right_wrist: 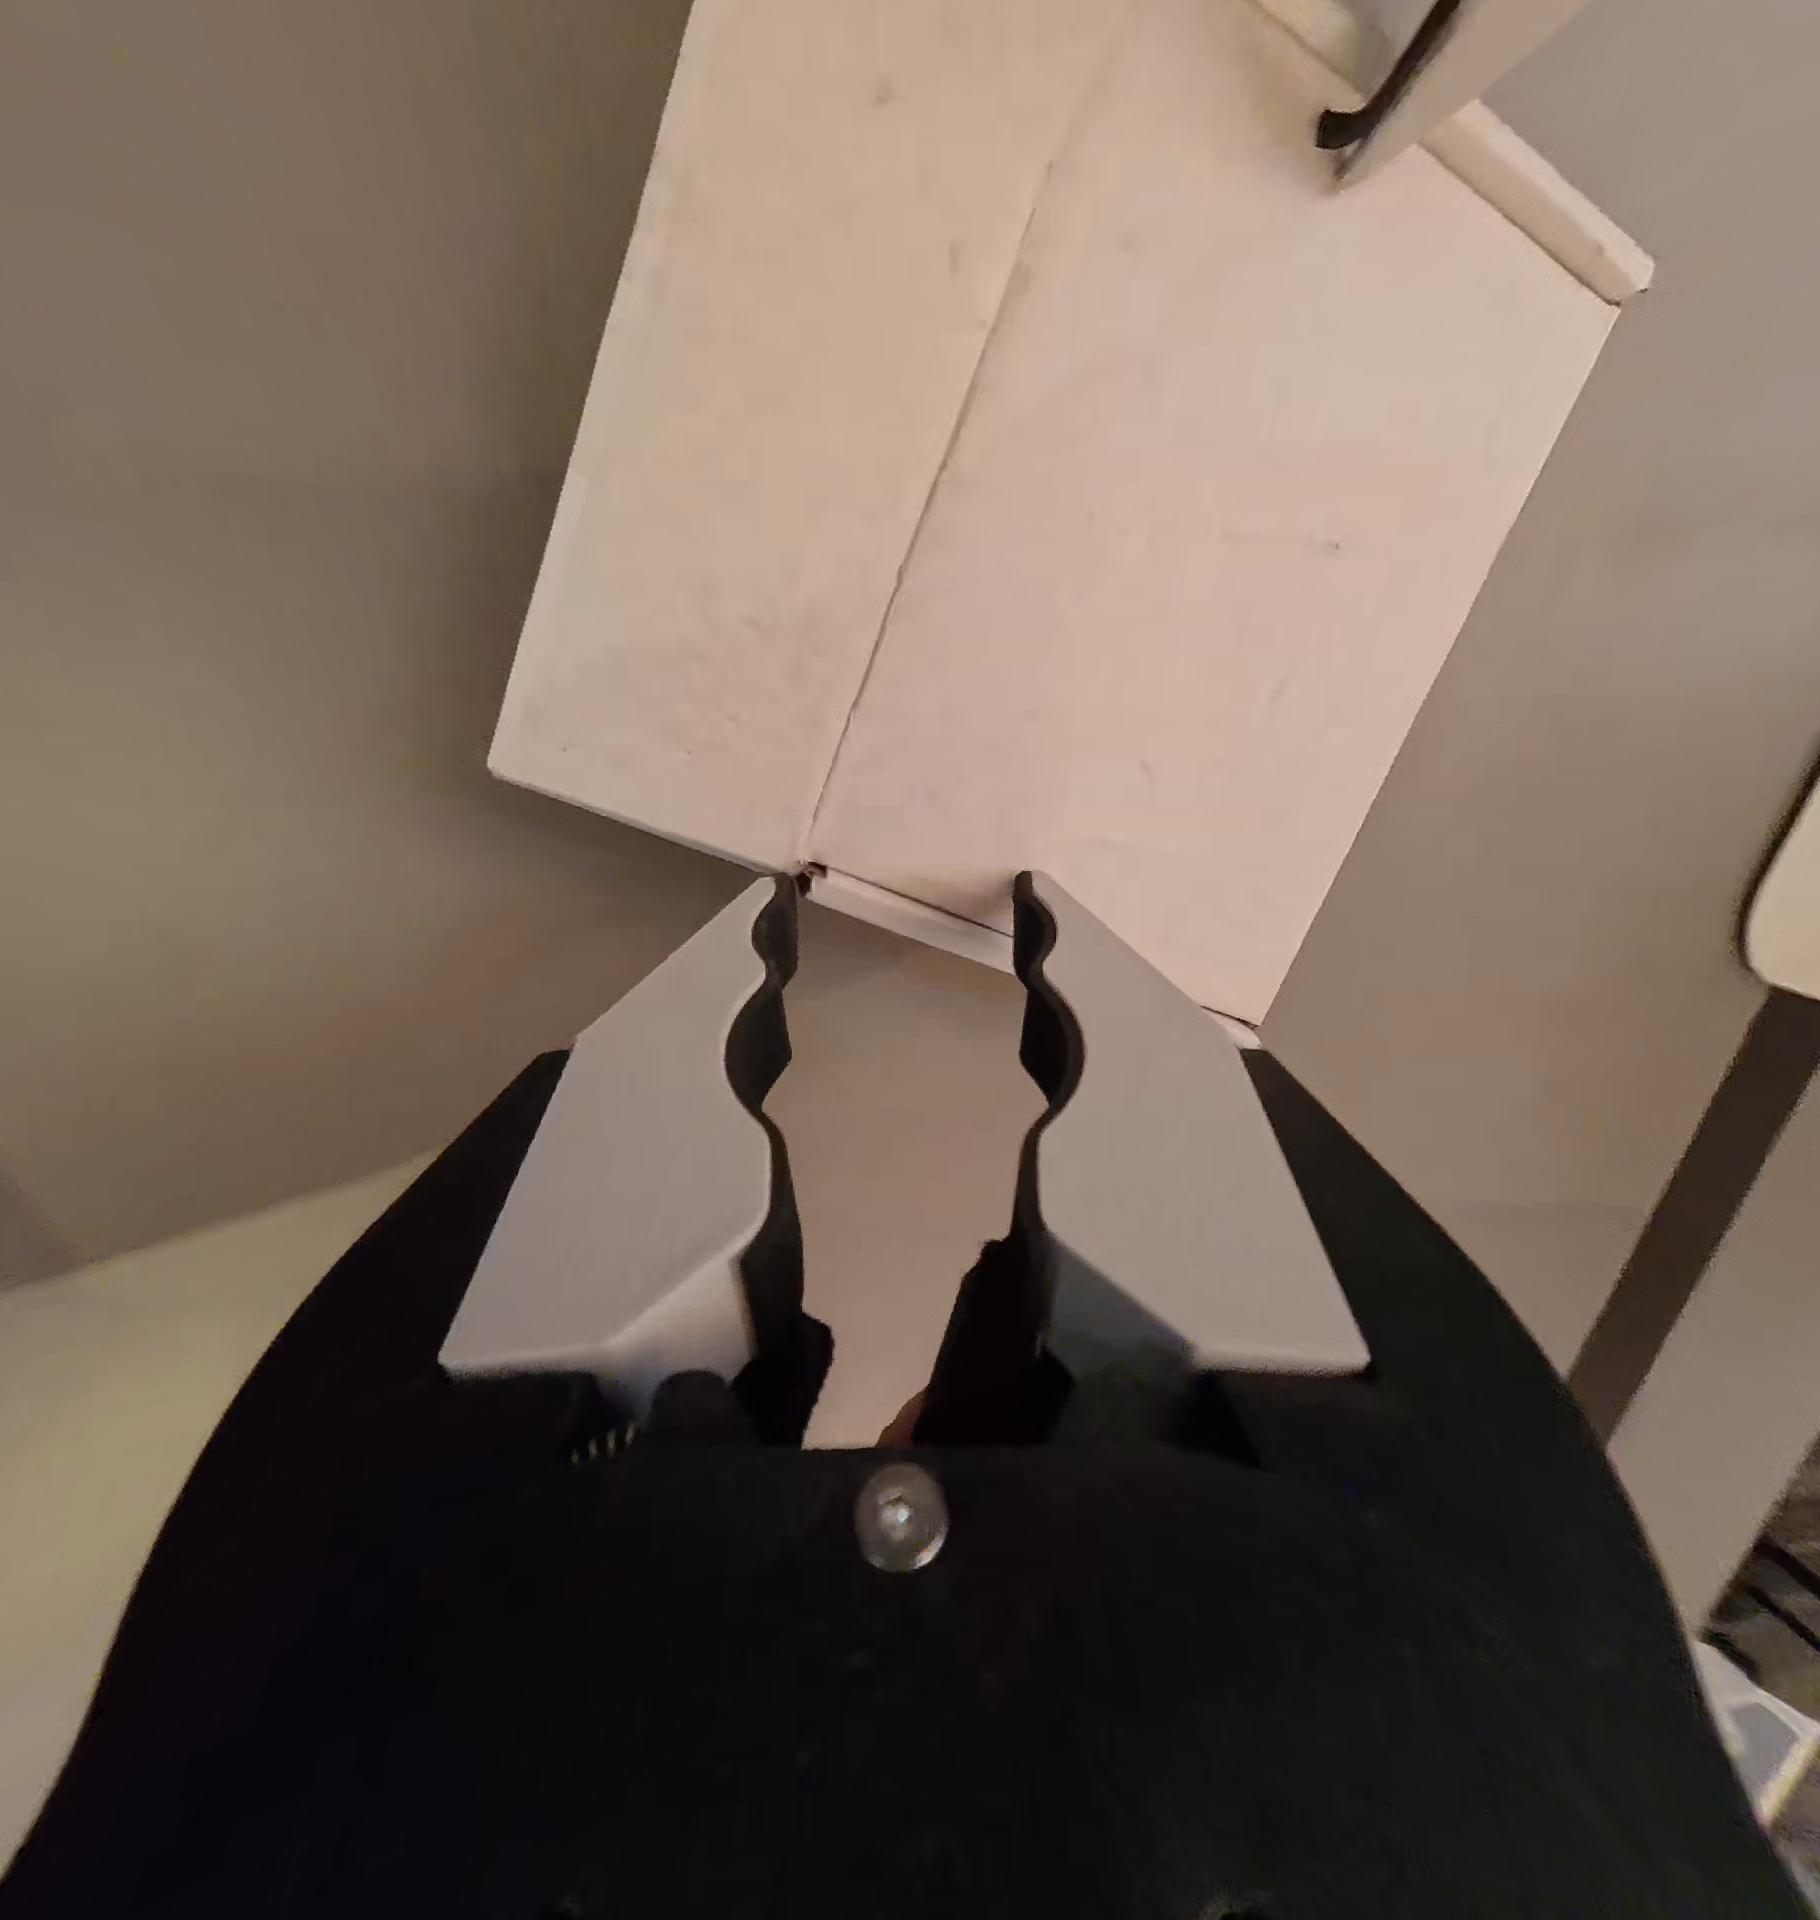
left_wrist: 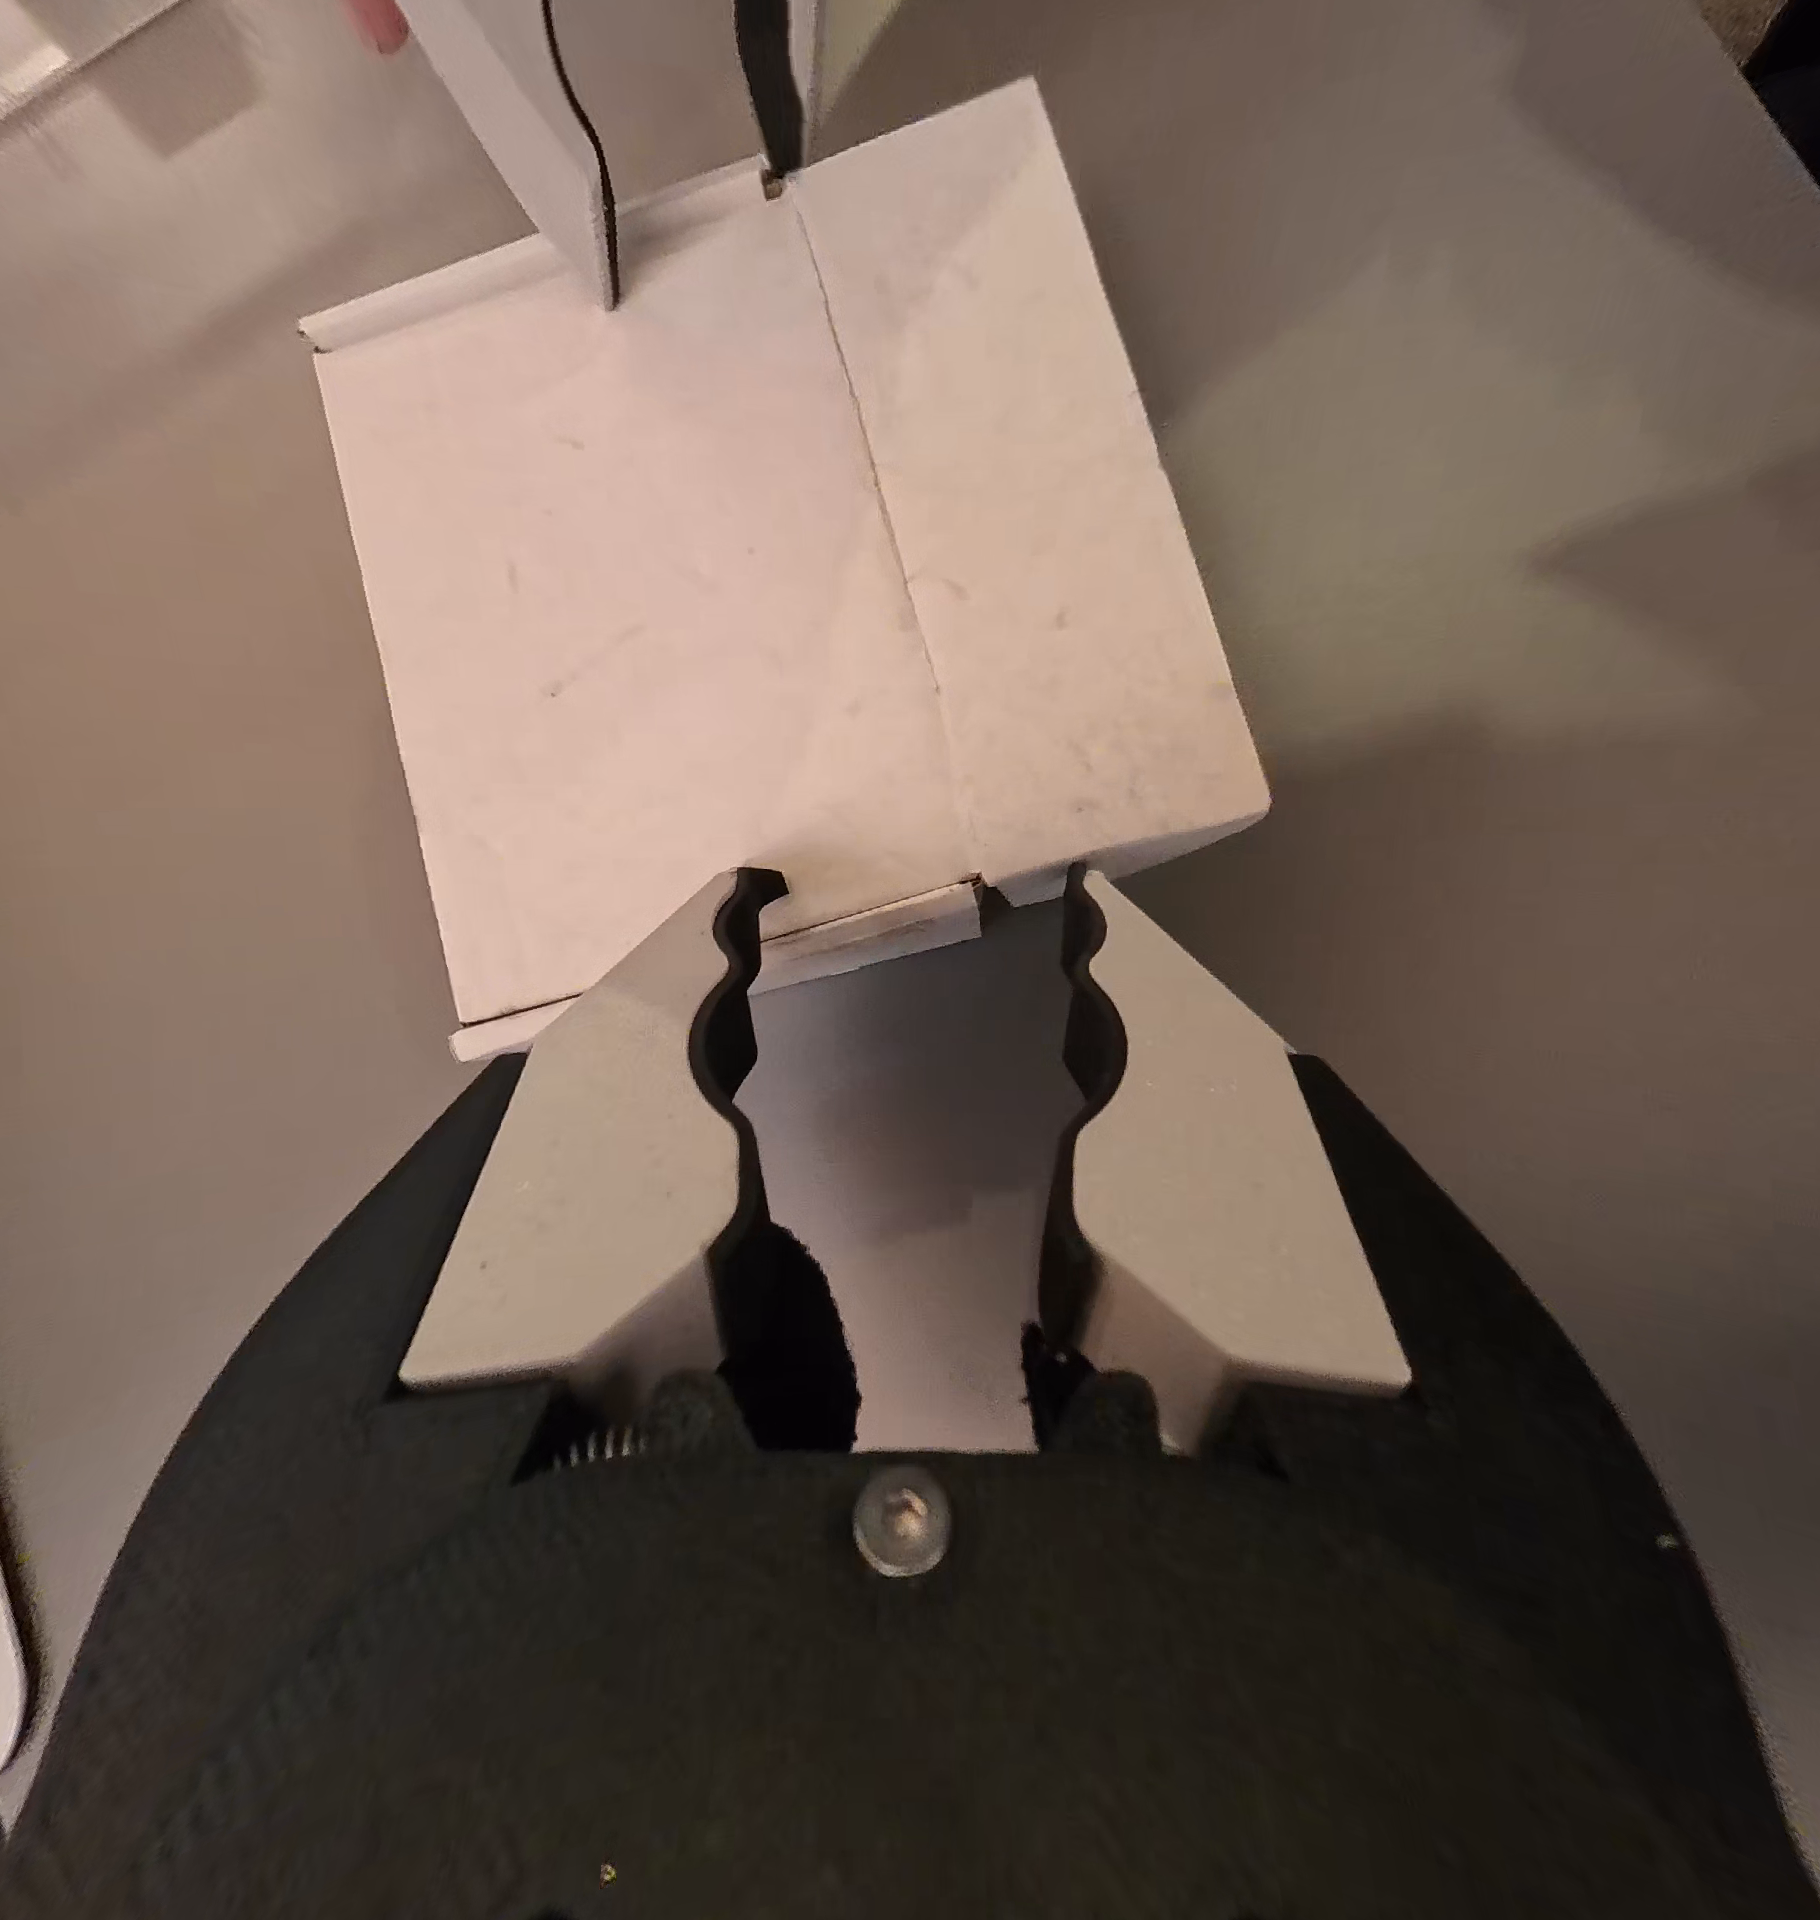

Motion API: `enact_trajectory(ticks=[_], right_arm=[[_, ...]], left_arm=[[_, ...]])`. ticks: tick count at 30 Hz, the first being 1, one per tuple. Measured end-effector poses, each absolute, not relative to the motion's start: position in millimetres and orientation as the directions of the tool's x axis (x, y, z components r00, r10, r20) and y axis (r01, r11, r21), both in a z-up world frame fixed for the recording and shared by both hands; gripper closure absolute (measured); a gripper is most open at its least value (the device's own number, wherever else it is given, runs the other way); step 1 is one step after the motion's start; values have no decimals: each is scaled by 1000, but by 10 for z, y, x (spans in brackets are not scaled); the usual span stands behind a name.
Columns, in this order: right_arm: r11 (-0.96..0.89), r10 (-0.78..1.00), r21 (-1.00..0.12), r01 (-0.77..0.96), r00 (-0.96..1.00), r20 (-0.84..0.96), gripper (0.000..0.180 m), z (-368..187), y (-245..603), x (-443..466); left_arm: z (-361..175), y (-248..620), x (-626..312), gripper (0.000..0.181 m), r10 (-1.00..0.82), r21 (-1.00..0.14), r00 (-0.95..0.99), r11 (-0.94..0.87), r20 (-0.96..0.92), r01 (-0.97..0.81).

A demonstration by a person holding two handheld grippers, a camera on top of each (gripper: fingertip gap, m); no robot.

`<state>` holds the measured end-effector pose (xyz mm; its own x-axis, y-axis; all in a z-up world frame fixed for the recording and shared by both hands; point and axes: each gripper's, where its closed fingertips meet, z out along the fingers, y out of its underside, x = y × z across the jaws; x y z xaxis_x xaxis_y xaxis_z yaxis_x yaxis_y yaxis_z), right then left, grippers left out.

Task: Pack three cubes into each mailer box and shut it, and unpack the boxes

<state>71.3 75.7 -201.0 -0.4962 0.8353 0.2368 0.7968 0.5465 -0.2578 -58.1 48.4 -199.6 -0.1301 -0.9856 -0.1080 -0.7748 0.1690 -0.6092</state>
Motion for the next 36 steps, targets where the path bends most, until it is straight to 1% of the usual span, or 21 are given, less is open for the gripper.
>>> enact_trajectory(ticks=[2,4,10,15,19,23,30,33,36], right_arm=[[570,817,-235,788,-510,271,133,-2026,741,726],[583,803,-221,782,-512,305,132,-2035,740,721],[528,841,-334,781,-425,333,133,-2035,736,695],[524,841,-379,763,-391,374,134,-2041,742,686],[550,813,-347,759,-393,429,134,-2050,750,686],[588,768,-281,758,-414,489,133,-2068,773,689],[572,800,-332,750,-421,426,133,-2057,763,698],[550,830,-371,748,-437,348,132,-2040,749,706],[492,870,-408,769,-445,212,130,-2006,726,711]], left_arm=[[-1994,484,-579,124,-987,-619,-126,162,-102,-768],[-1994,485,-577,124,-986,-622,-125,164,-106,-766],[-1996,486,-570,124,-989,-643,-100,147,-110,-752],[-1997,491,-568,125,-990,-666,-89,141,-111,-732],[-2013,495,-570,125,-981,-645,-89,180,-171,-742],[-2020,483,-570,125,-976,-638,-85,197,-202,-745],[-2030,498,-580,127,-965,-592,-110,233,-237,-771],[-2030,498,-580,127,-967,-596,-102,226,-234,-770],[-2031,499,-581,127,-967,-589,-106,227,-233,-775]])
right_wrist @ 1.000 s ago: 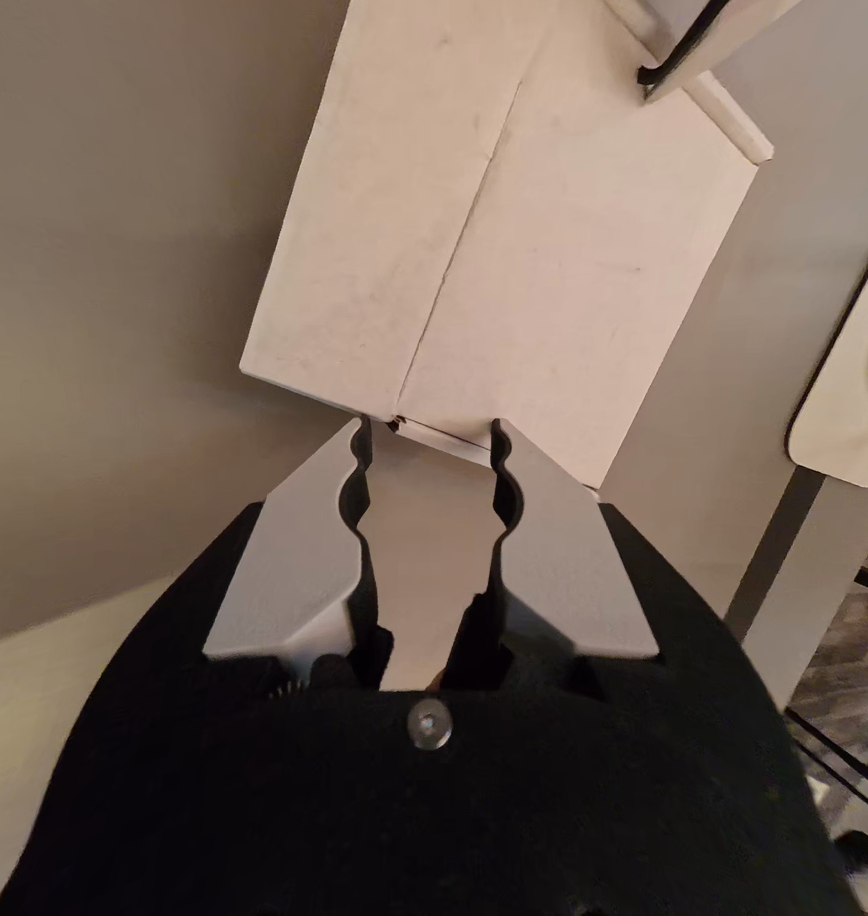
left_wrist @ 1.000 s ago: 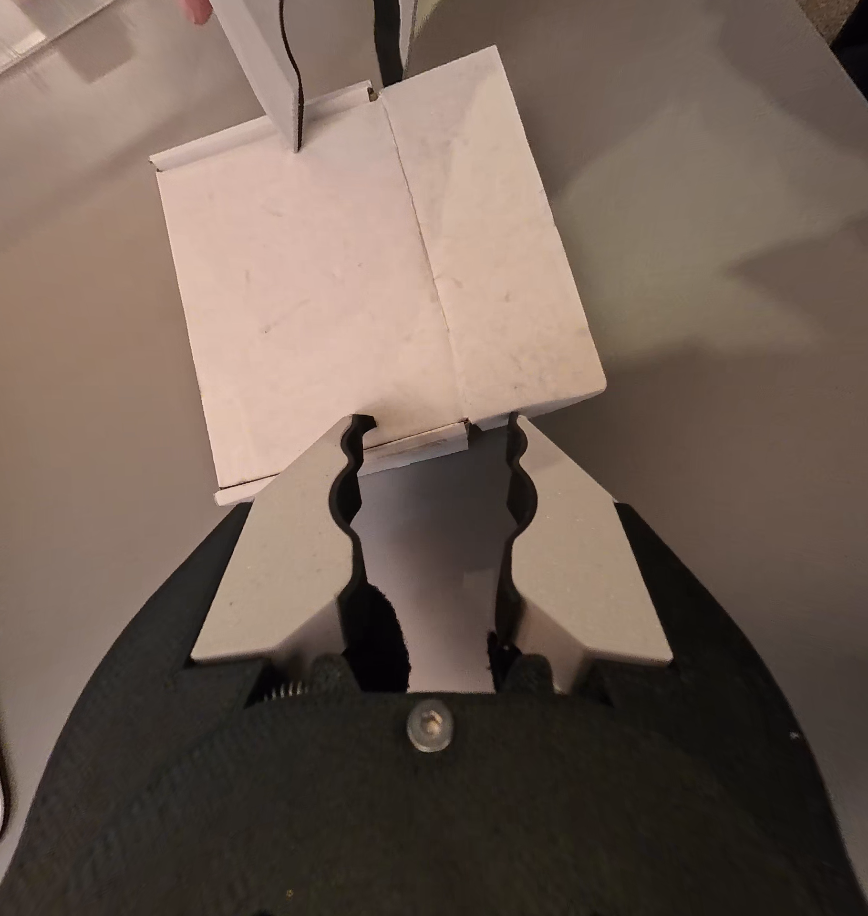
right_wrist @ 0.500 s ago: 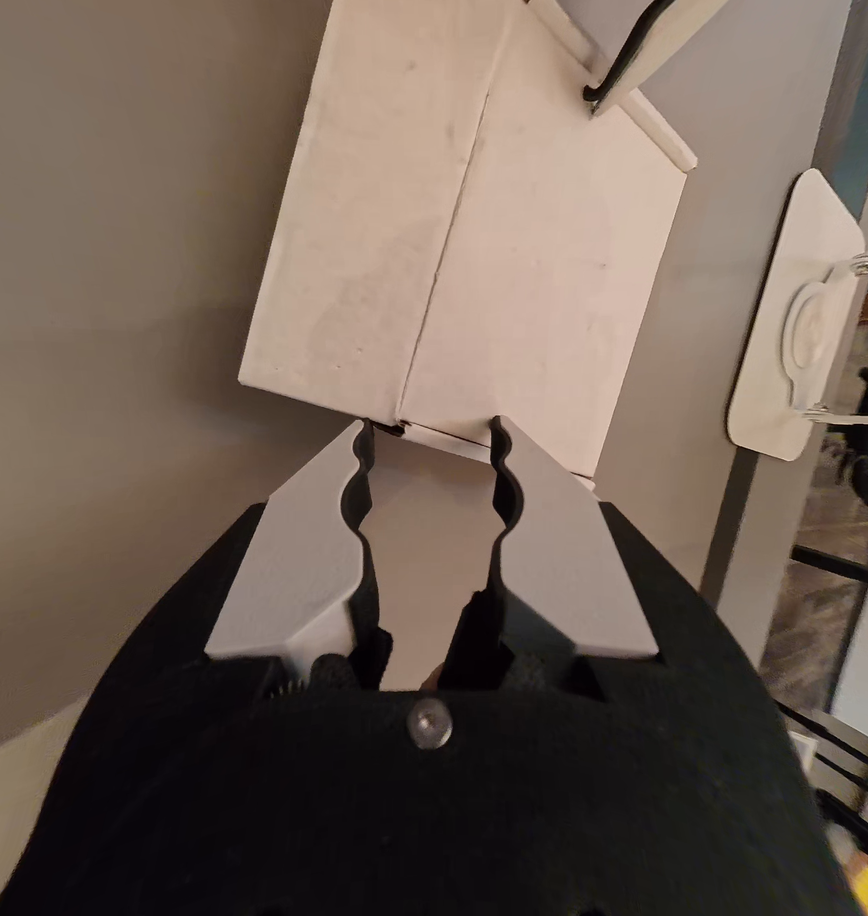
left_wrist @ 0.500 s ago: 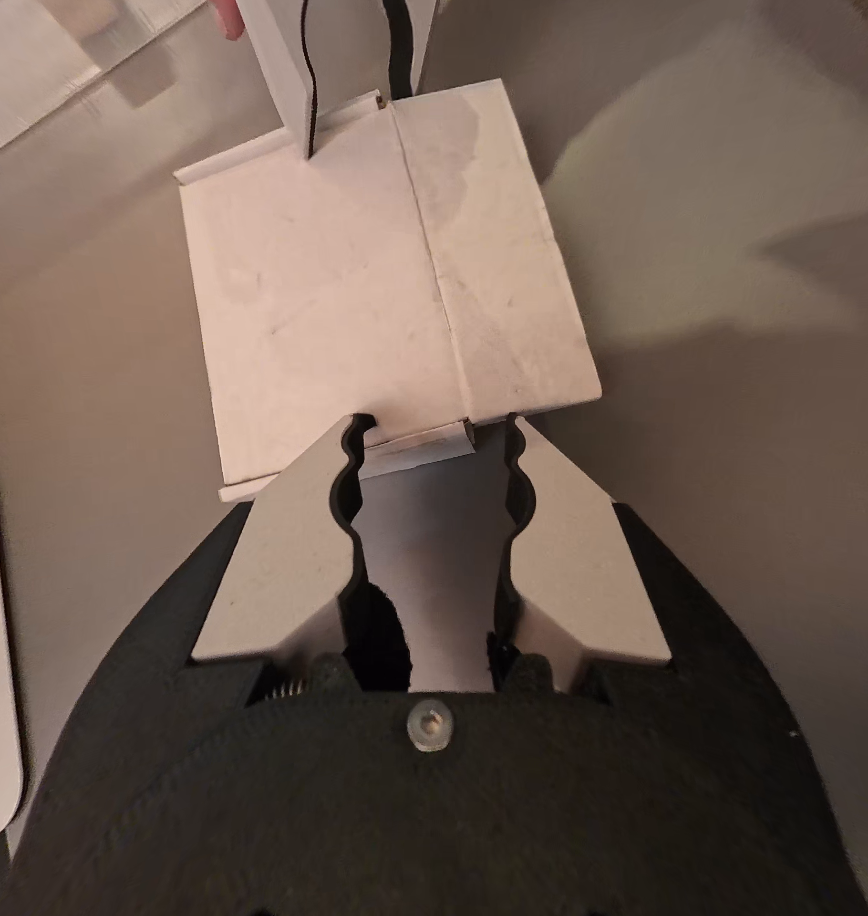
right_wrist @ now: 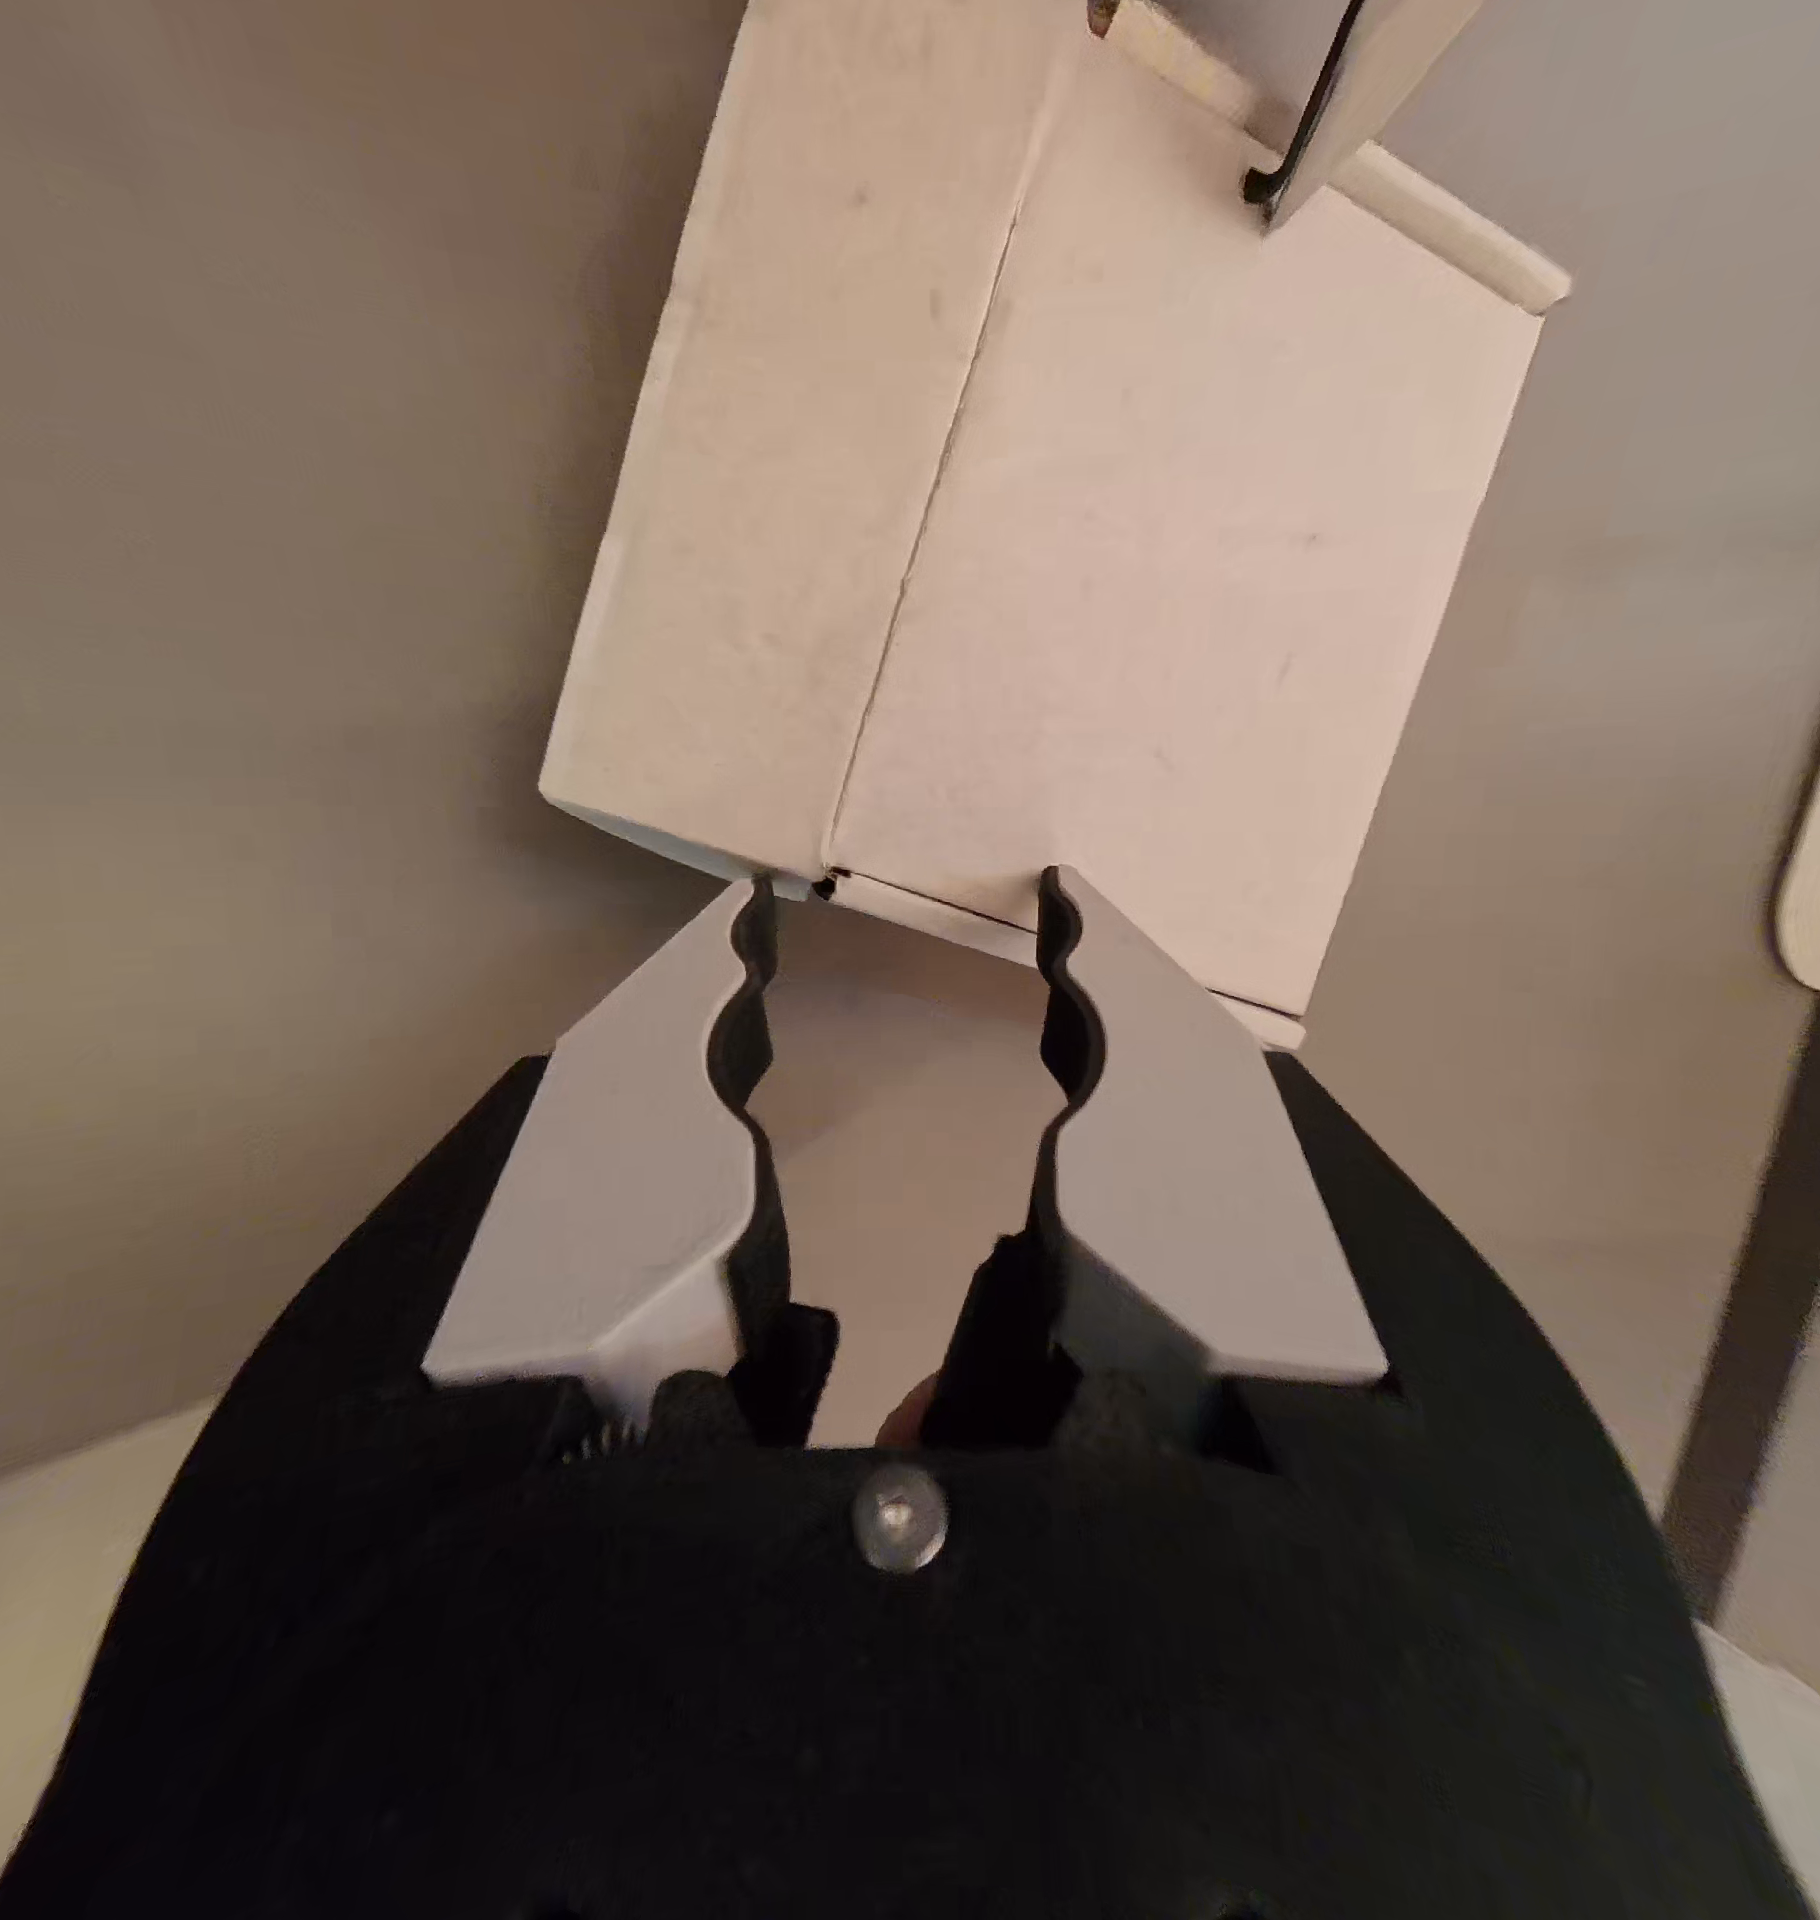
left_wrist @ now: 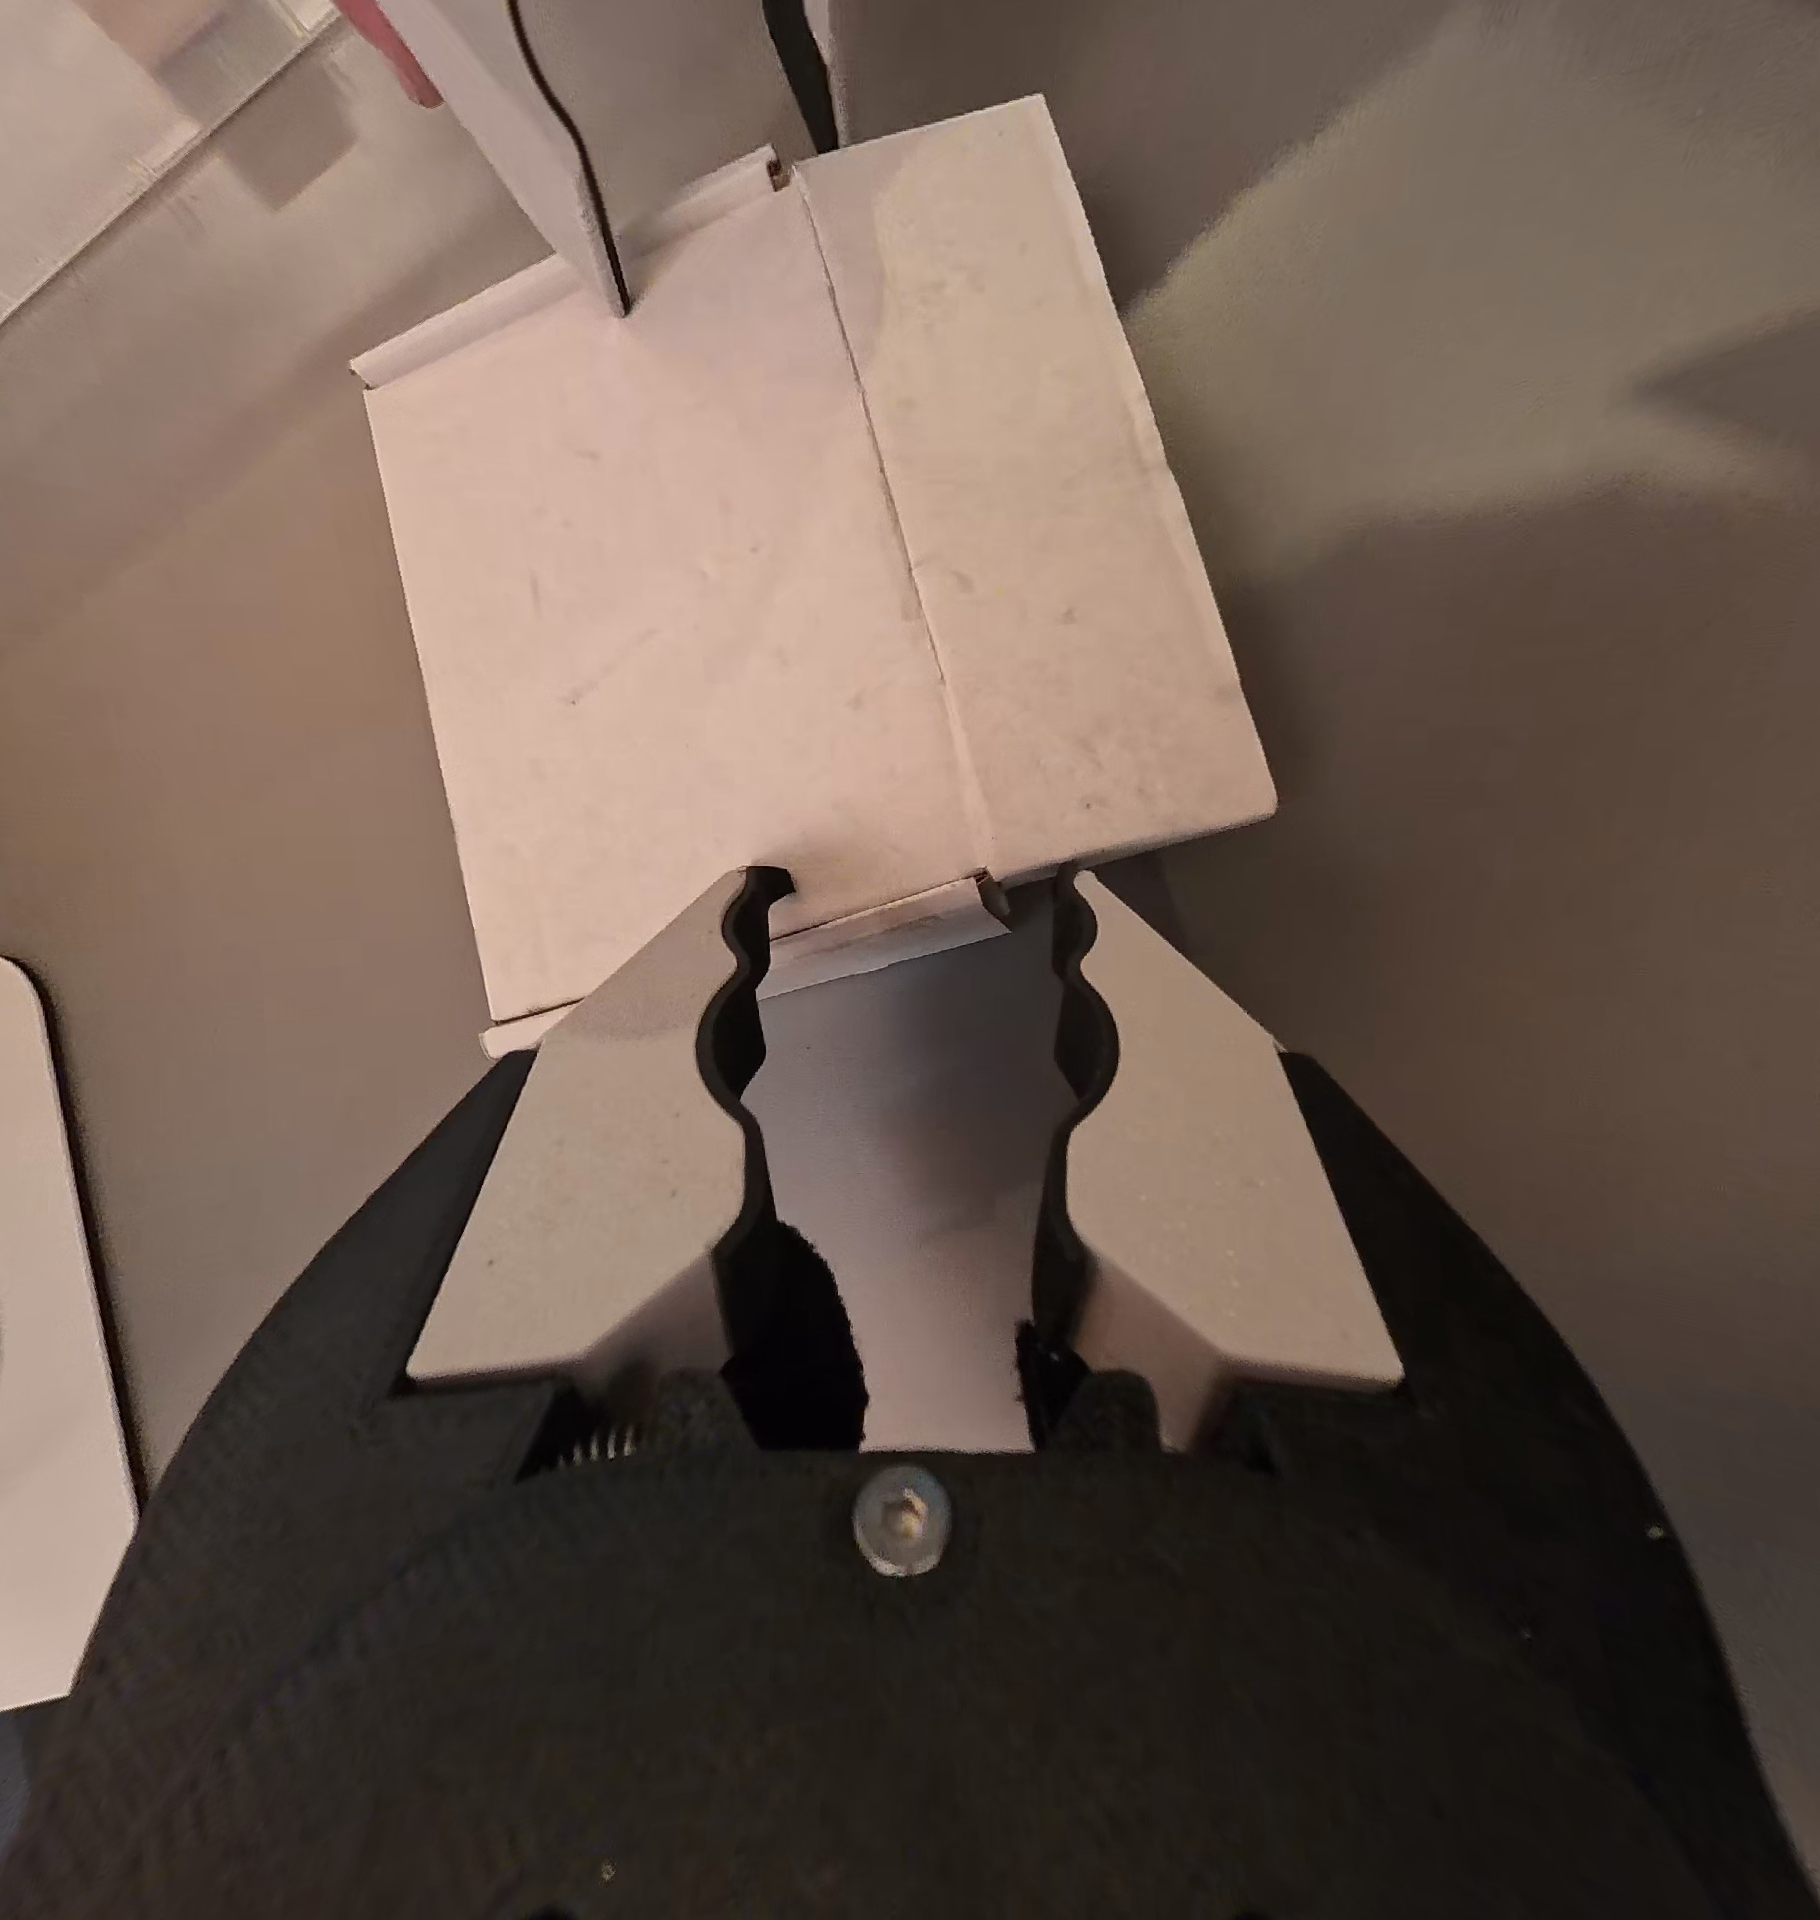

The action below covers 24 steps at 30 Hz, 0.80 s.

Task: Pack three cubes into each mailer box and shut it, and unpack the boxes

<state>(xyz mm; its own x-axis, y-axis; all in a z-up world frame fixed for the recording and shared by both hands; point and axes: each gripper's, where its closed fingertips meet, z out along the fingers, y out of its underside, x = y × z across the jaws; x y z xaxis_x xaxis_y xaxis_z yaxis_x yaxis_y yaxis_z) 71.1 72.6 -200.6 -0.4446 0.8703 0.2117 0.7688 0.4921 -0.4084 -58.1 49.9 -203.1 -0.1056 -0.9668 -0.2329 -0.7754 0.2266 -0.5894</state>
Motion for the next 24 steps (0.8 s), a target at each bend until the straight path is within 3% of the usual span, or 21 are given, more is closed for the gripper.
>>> enact_trajectory(ticks=[5,10,18,24], right_arm=[[460,881,-439,772,-459,116,137,-1973,746,697],[564,824,-340,752,-485,294,135,-2021,759,705],[529,836,-404,746,-377,399,134,-2042,758,682],[572,798,-330,751,-414,438,136,-2053,767,686]], left_arm=[[-2031,500,-583,127,-968,-584,-107,223,-228,-781],[-2032,500,-583,127,-967,-582,-110,226,-229,-781],[-2029,501,-578,127,-970,-594,-97,214,-222,-776],[-2040,501,-577,128,-961,-572,-93,232,-262,-787]])
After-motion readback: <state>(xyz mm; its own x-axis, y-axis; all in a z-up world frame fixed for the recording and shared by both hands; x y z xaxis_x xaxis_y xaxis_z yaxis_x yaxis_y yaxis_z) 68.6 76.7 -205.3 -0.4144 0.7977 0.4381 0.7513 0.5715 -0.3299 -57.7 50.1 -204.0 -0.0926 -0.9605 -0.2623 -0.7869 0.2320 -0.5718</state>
